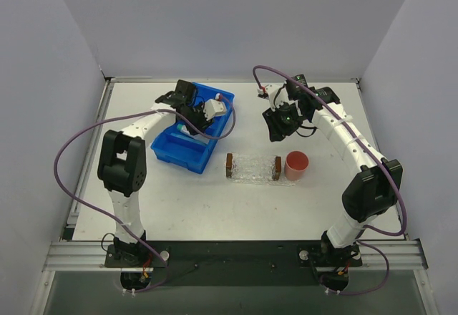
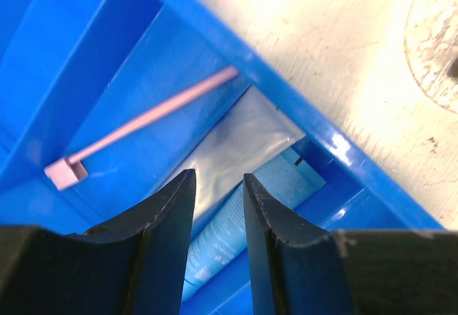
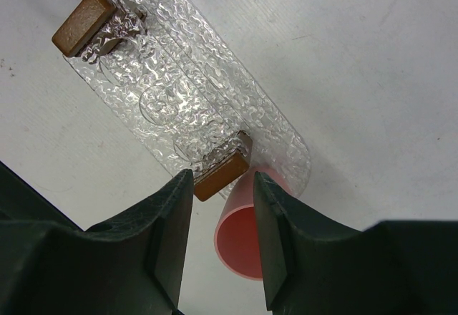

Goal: Prepare toiletry sets of a toothbrush and toothpaste on the tray

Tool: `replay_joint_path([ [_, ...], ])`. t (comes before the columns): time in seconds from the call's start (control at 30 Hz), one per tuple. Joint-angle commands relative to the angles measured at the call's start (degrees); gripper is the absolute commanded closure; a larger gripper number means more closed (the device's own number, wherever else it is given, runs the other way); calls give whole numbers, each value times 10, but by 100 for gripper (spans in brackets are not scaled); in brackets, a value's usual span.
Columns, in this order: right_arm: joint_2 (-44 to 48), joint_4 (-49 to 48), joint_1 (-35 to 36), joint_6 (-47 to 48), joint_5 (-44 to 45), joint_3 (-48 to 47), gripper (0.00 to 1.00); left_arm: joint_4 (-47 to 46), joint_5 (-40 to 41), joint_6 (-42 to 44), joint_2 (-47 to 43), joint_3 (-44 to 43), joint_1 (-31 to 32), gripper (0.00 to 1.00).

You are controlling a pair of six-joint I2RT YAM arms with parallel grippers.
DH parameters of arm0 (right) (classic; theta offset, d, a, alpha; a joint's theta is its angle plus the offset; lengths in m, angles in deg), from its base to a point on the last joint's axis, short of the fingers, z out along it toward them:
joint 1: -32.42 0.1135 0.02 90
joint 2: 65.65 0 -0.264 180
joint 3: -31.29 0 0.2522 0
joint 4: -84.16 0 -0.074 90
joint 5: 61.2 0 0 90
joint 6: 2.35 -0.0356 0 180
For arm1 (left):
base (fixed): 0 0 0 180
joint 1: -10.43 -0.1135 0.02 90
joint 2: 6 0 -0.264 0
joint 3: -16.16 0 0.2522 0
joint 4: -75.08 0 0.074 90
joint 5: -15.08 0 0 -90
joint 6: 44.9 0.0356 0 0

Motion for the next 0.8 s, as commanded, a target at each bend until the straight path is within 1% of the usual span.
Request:
replay_joint_path([
  [0.0,1,11,3,4,-4,1,65,45,-47,59,23,-56,10,57],
  [0.13,6,11,2,6,-1,7,65,70,-48,80,43,-72,13,56],
  [0.3,6,10,1,6,1,10,65,66,-48,82,36,-68,14,56],
  [0.53,1,11,1,6,-3,8,65,35,-71,71,-24,-25,13,57],
  [0.63,-4,10,1,6,-6,6,65,46,-86,96,-37,-9,13,57],
  [0.7,-4,10,1,6,-6,5,65,70,-96,118,-42,-5,10,58],
  [0.77,-5,11,0,6,-8,7,65,73,-121,126,-46,1,4,59],
])
